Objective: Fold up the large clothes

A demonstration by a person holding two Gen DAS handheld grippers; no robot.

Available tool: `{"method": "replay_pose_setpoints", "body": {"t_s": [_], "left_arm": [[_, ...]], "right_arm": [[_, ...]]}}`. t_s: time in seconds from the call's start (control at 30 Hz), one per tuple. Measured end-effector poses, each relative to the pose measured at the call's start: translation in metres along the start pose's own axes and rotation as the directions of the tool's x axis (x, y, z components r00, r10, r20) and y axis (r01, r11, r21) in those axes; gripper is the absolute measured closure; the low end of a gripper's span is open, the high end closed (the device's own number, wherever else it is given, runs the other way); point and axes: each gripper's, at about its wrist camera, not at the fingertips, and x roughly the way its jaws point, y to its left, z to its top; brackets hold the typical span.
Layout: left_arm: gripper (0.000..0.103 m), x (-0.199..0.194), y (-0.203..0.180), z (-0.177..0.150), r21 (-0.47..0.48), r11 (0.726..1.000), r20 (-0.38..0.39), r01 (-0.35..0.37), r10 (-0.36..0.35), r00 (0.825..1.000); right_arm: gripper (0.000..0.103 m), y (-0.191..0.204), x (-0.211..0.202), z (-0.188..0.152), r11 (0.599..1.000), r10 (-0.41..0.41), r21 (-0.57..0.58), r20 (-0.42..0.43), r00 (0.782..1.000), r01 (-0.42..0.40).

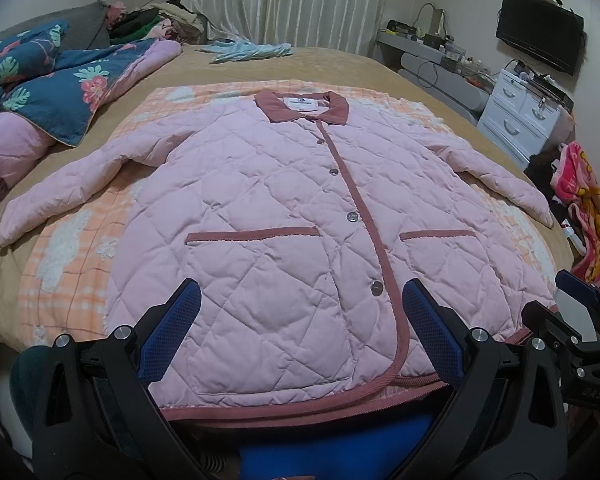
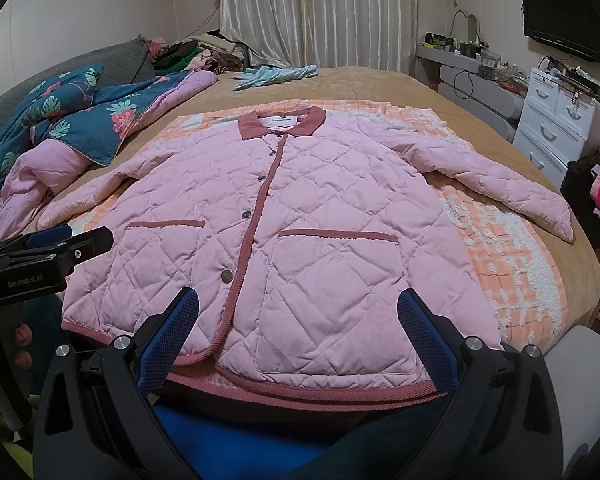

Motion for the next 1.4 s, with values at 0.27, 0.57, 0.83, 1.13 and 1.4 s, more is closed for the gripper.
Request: {"method": "replay_pose_setpoints", "body": {"t_s": [0.27,0.57,0.83,1.13,1.4], "left_arm": [[0.008,-0.001,-0.008,0.003,0.010,1.000,0.002,0.004,-0.004,1.000],[0.008,0.006,-0.009,0.004,0.011,1.000,-0.006,0.008,-0.008,1.000],[0.008,0.022,-0.002,0.019,0.000,1.000,-0.022,0.020,-0.020,1.000],[0.008,0.040,0.009,0.048,-0.033,0.999,-0.032,0.023,-0.024,0.999],[0.008,0.056,0.010,0.079,-0.025,1.000,-0.025,0.013,-0.014,1.000]], "right_arm": [[0.004,0.001,0.001,-0.001,1.000,-0.003,0.000,-0.003,1.000,0.003],[0.004,-0.003,0.008,0.001,1.000,-0.002,0.005,-0.013,1.000,0.002],[0.004,-0.004,0.026,0.030,1.000,-0.003,-0.012,-0.027,1.000,0.002],[0.004,-0.008,0.048,0.066,1.000,-0.022,-0.010,-0.029,0.999,0.022],[0.004,-0.018,0.073,0.099,0.999,-0.043,0.006,-0.044,0.998,0.044]]}}
